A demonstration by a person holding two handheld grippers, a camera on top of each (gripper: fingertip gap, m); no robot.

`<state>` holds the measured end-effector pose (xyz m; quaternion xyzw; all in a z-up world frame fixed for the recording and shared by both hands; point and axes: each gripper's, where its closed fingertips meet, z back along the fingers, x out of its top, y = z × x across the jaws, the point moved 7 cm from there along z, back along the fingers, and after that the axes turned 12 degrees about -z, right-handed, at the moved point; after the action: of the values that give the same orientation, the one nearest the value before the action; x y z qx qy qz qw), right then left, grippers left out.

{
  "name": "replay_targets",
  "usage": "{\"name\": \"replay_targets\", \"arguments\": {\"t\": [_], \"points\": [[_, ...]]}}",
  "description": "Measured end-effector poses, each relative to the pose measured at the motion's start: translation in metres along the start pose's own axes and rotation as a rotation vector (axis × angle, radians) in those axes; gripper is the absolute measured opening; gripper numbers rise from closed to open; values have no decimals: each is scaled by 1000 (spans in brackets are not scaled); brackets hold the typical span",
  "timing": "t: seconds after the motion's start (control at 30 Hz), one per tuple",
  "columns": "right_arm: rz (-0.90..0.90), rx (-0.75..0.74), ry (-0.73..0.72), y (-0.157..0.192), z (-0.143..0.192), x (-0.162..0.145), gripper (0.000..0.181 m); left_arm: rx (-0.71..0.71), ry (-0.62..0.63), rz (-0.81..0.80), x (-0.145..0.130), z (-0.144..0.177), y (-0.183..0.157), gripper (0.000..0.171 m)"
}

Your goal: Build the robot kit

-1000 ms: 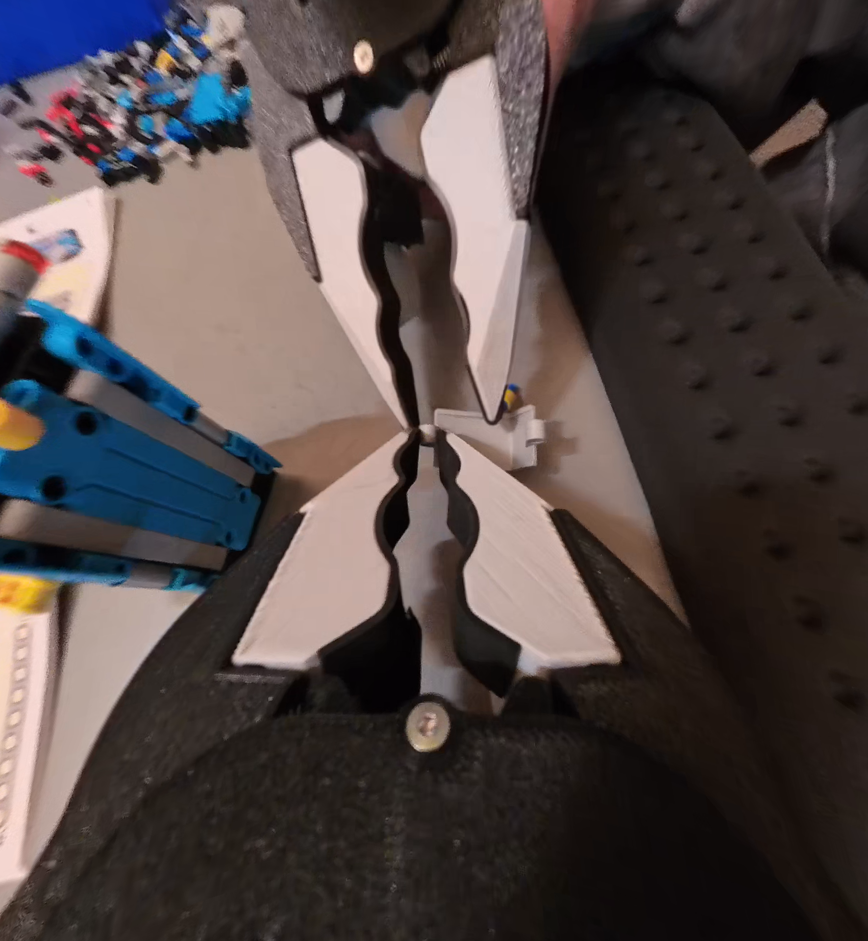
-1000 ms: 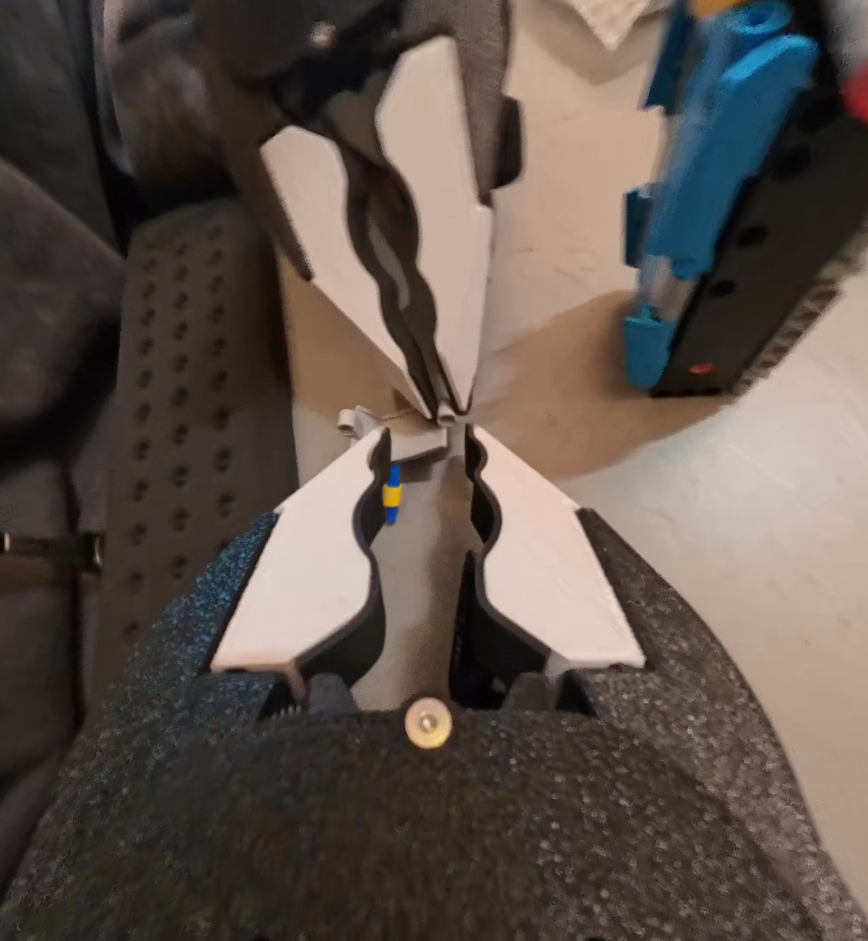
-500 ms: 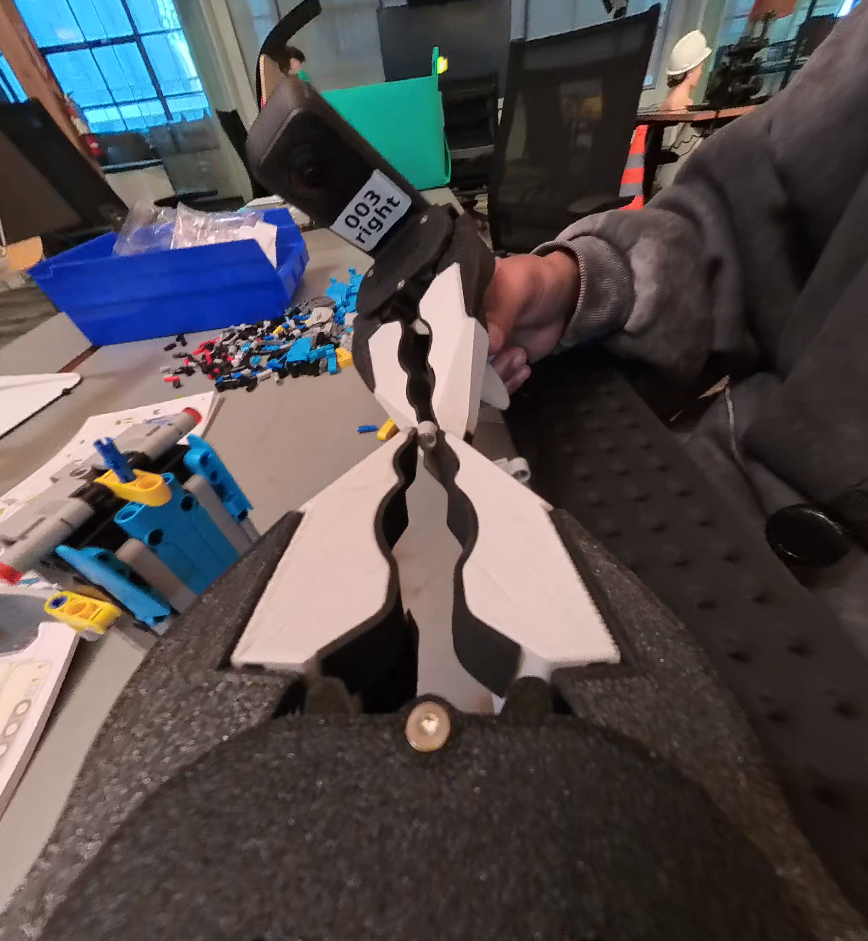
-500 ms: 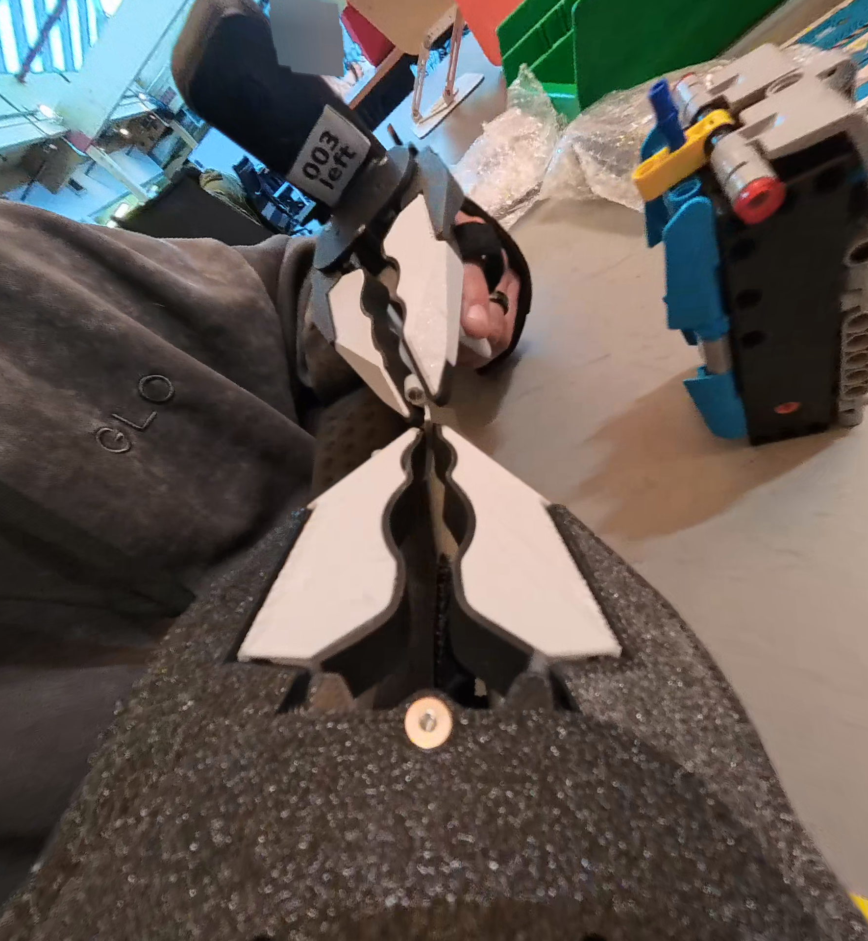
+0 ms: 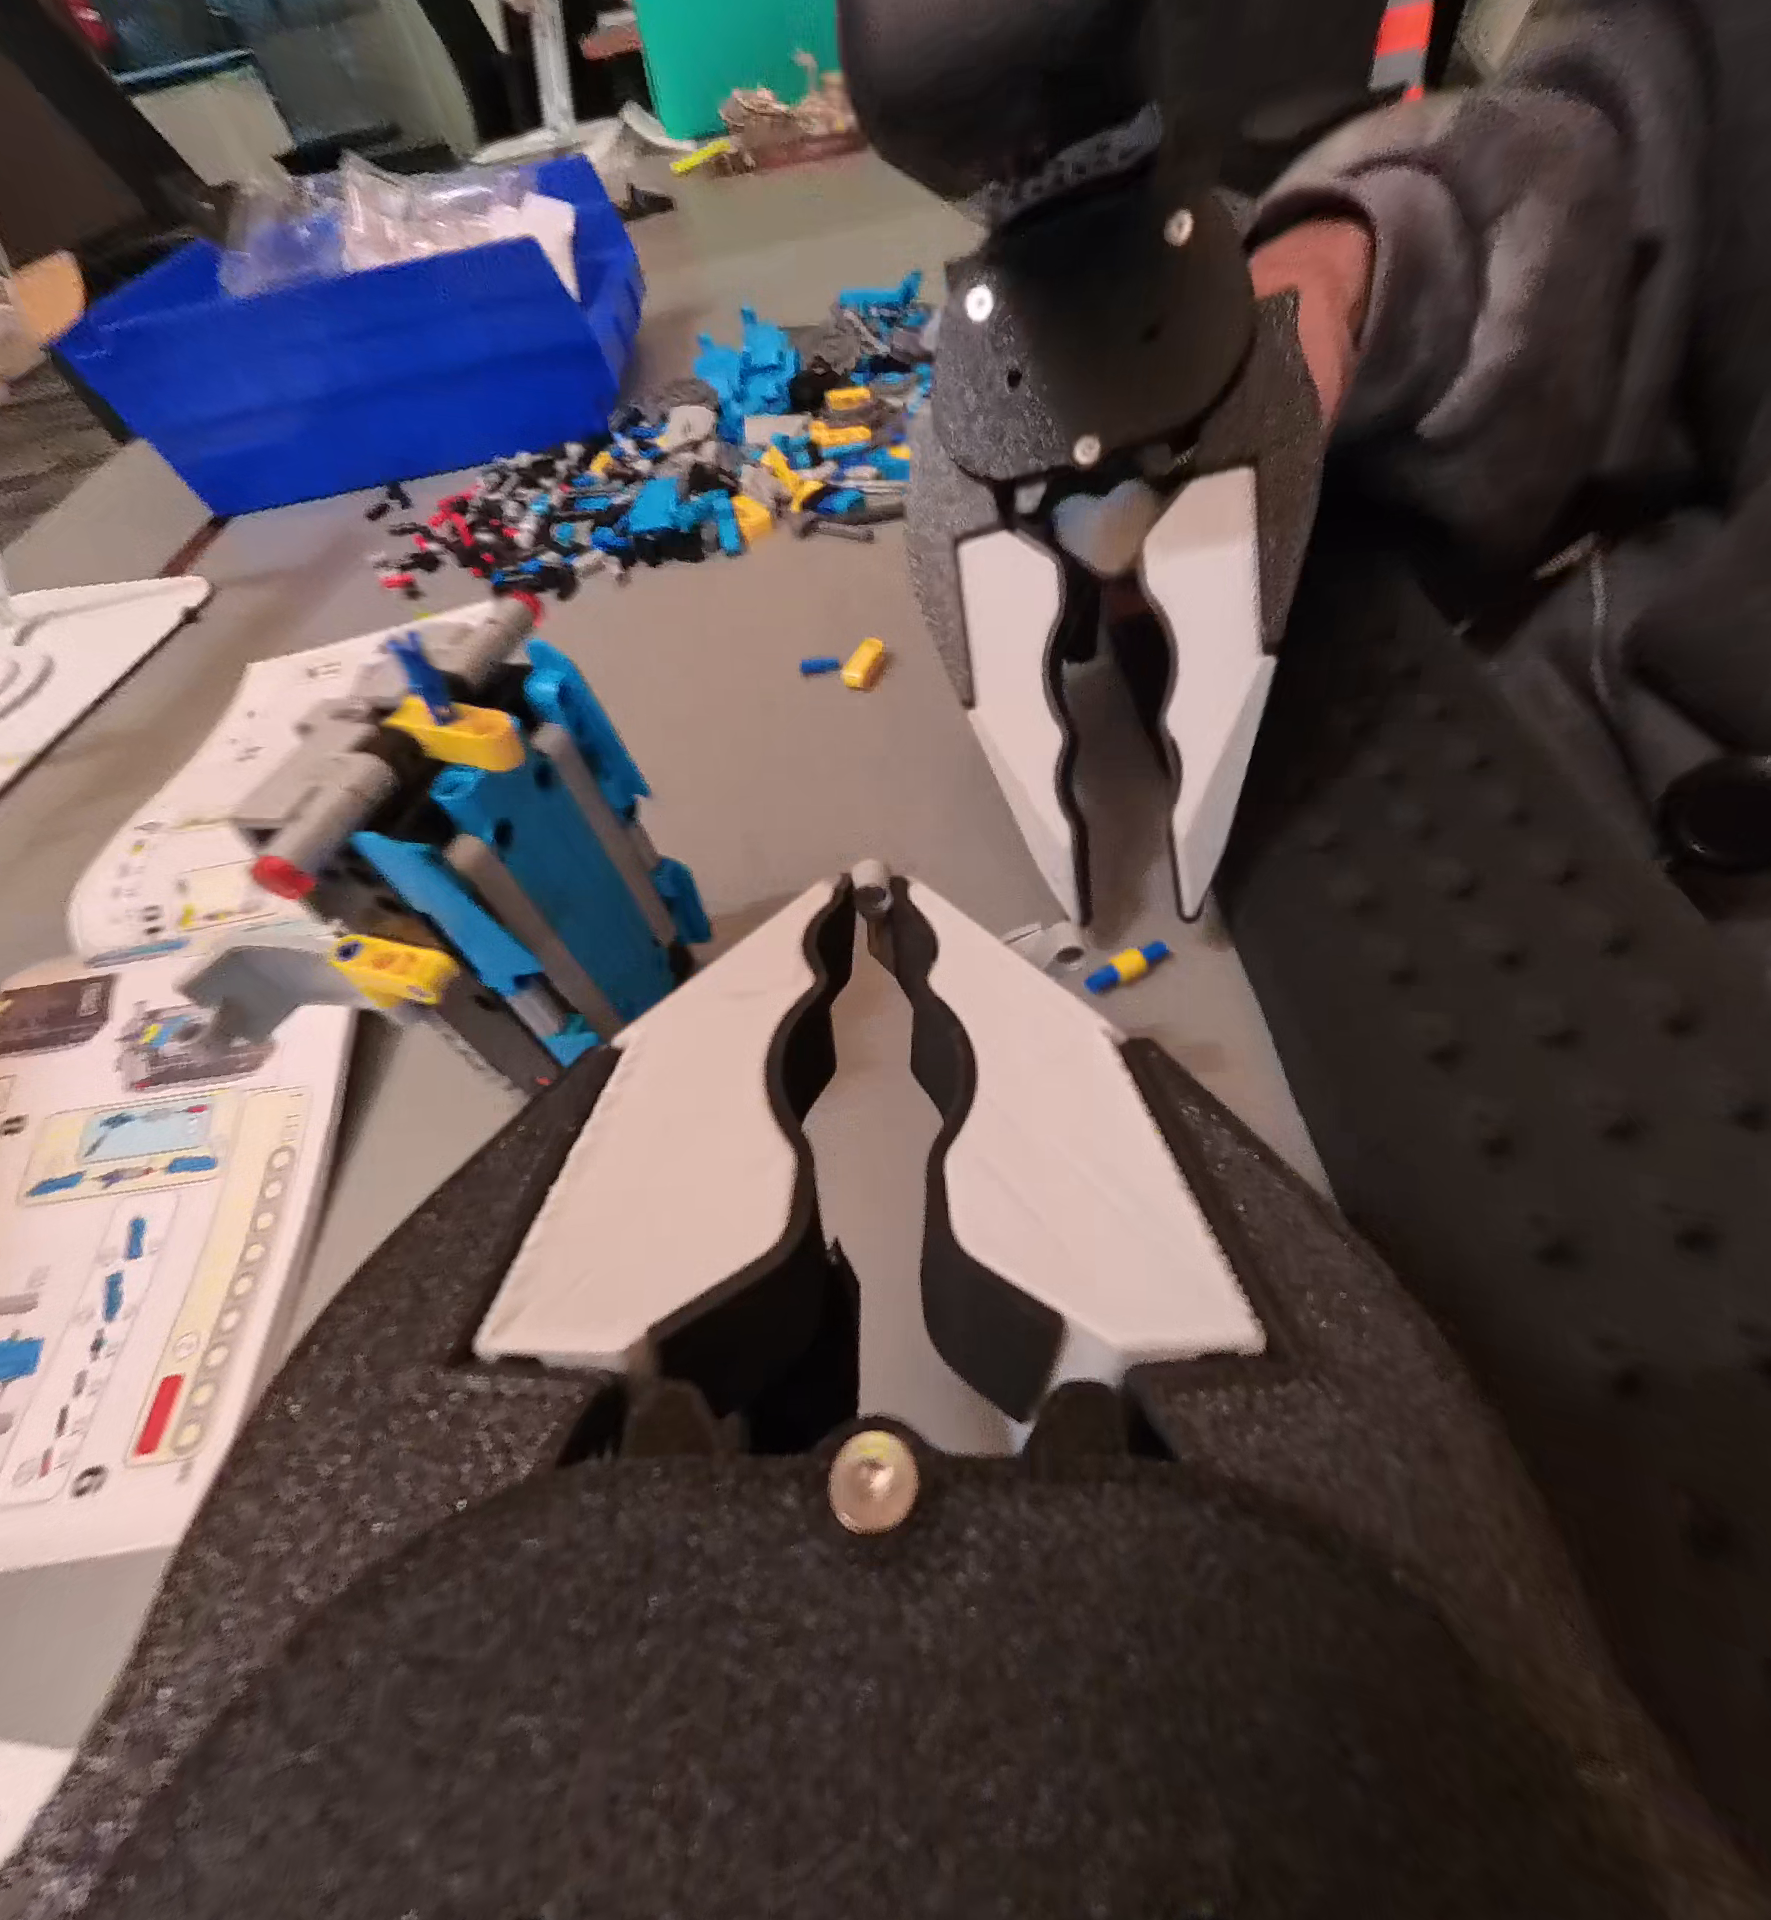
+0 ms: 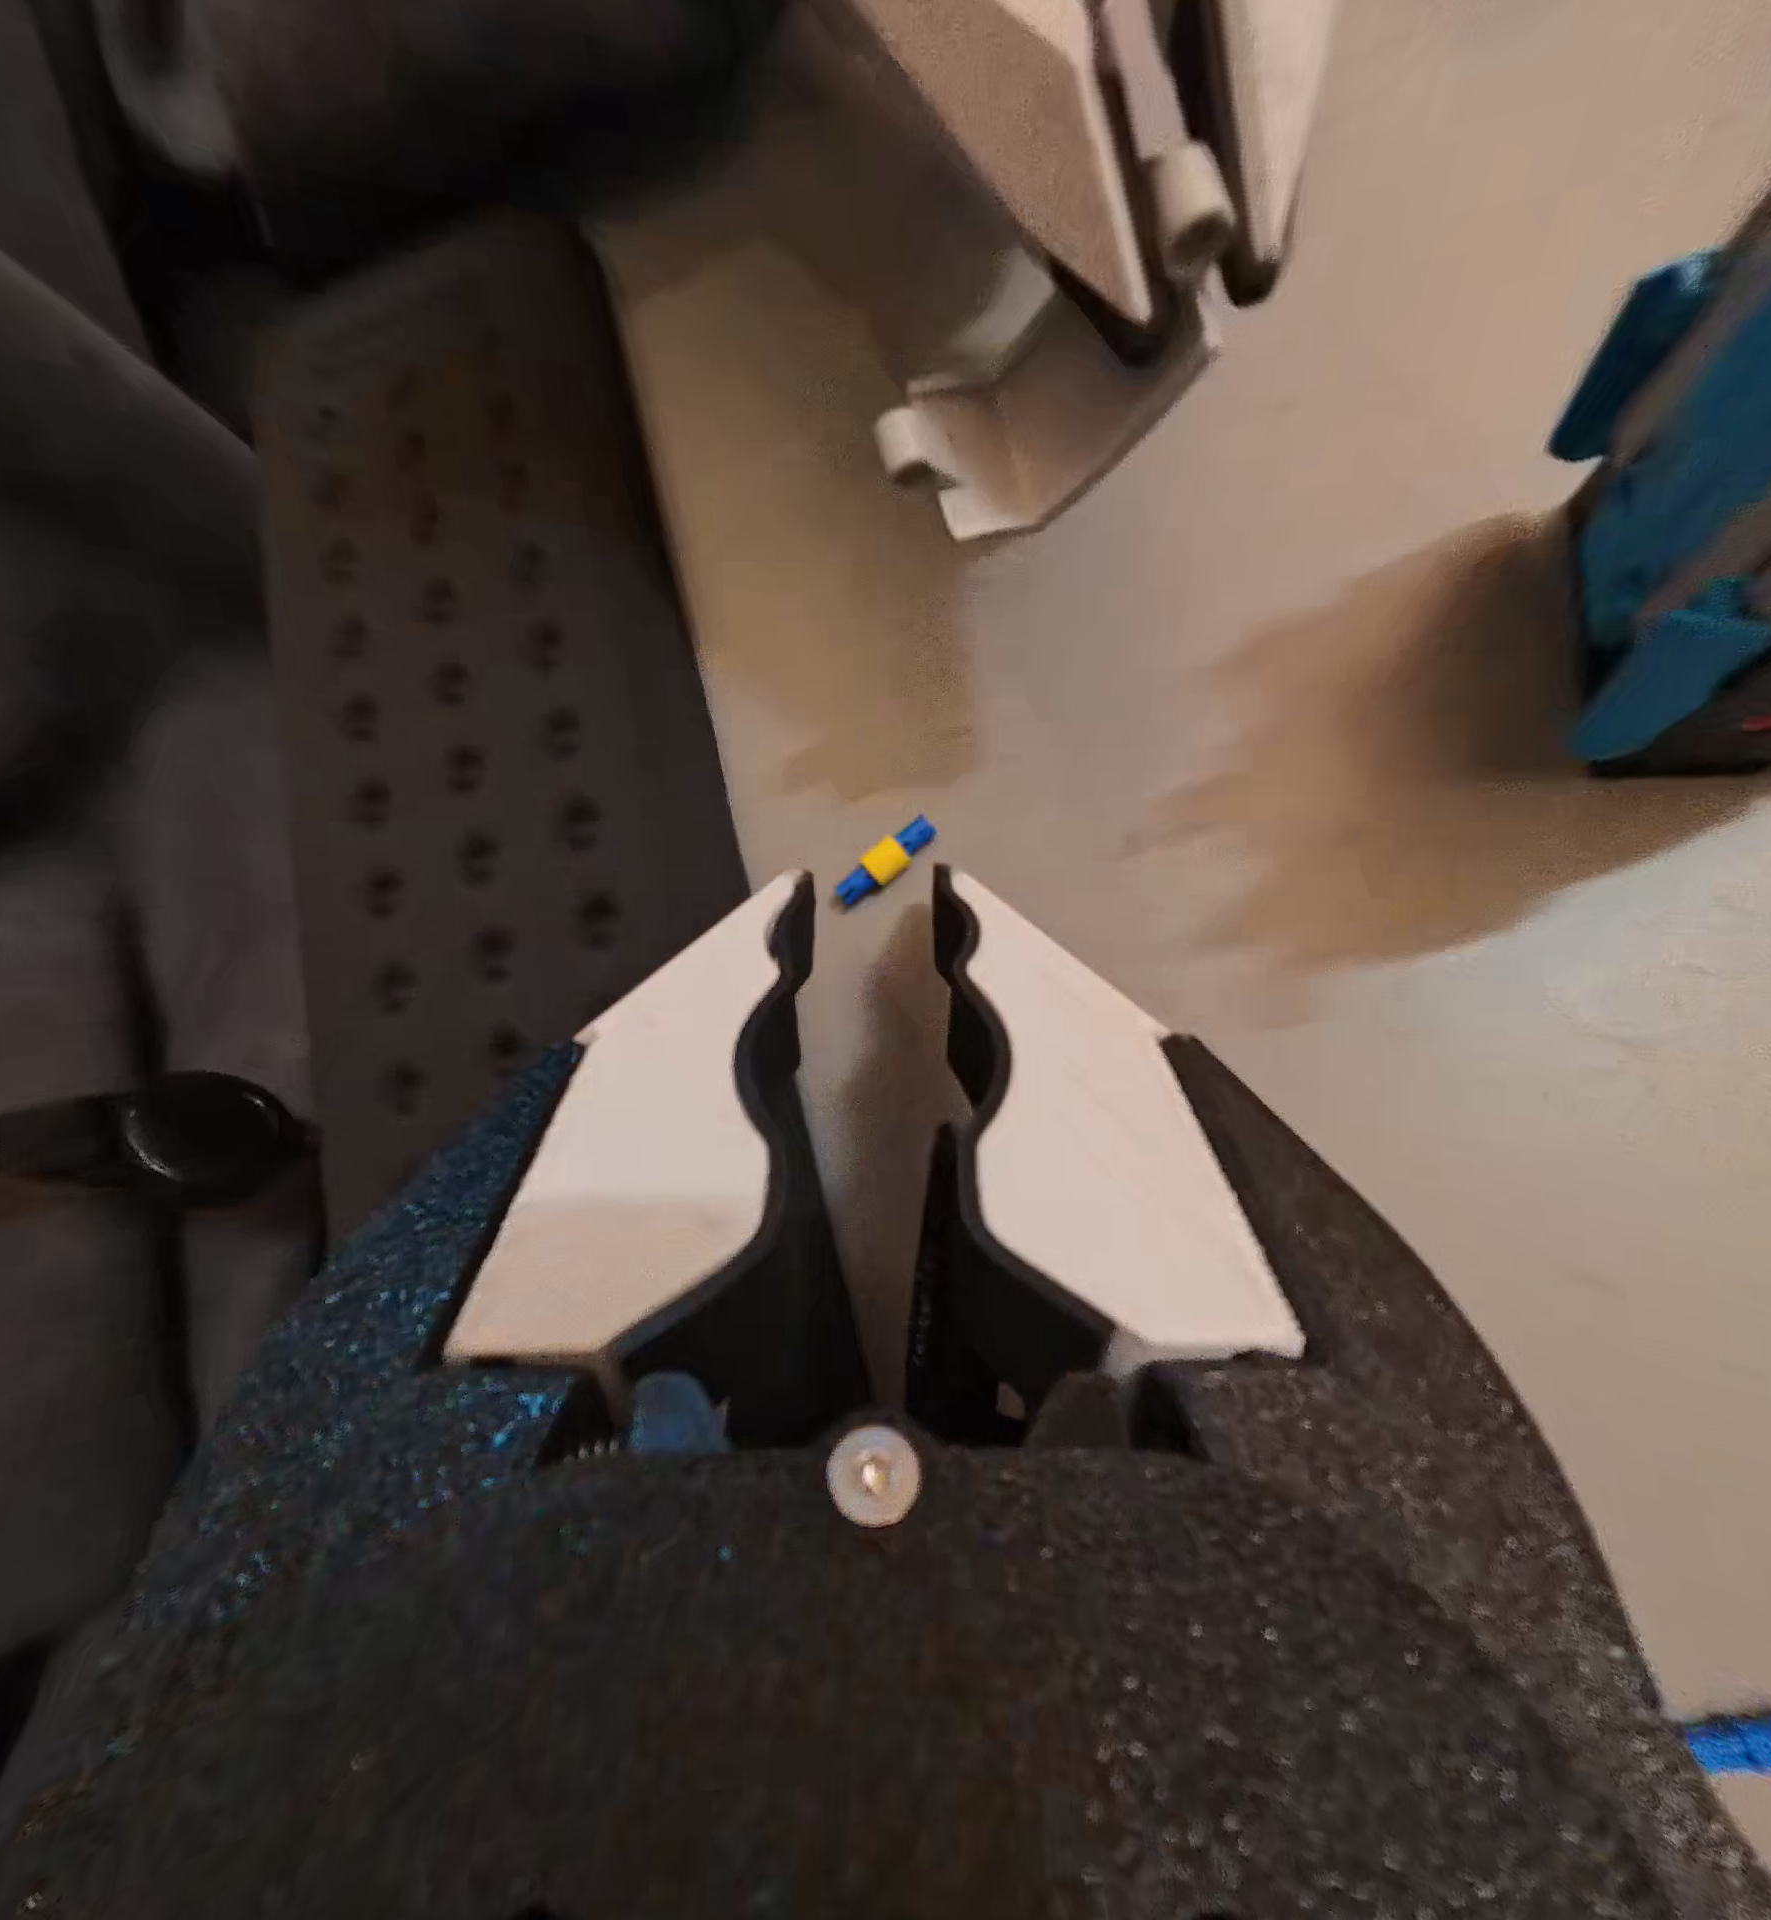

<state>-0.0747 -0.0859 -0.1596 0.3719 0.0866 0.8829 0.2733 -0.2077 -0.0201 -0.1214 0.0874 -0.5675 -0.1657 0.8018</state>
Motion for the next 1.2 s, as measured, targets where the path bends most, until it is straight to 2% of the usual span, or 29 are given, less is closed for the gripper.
{"name": "replay_targets", "arguments": {"t": [0.1, 0.17, 0.37, 0.5, 0.53, 0.97, 1.03, 1.1, 1.2], "points": [[25, -50, 41, 10, -7, -1, 17, -111, -2, -8, 5, -3, -17, 6], [32, -95, 80, 11, -12, -3, 17, -173, 63, -45, 4, -9, -28, 6], [10, -162, 65, 9, -18, 5, 16, -235, 200, -75, -9, -22, -44, 6], [6, -185, 65, 8, -19, 7, 14, -228, 243, -85, -14, -23, -44, 6], [12, -195, 66, 7, -19, 6, 4, -222, 257, -81, -15, -23, -42, 6], [-3, -119, 66, 0, -12, 0, 3, -211, 258, -26, -22, -20, -35, 6], [-19, -110, 89, 0, -11, 1, 9, -211, 258, -24, -23, -20, -34, 6], [-9, -152, 110, 0, -10, 4, 24, -210, 258, -19, -24, -20, -33, 6], [-2, -209, 144, 3, -13, 9, 25, -206, 261, -13, -25, -19, -32, 6]]}}
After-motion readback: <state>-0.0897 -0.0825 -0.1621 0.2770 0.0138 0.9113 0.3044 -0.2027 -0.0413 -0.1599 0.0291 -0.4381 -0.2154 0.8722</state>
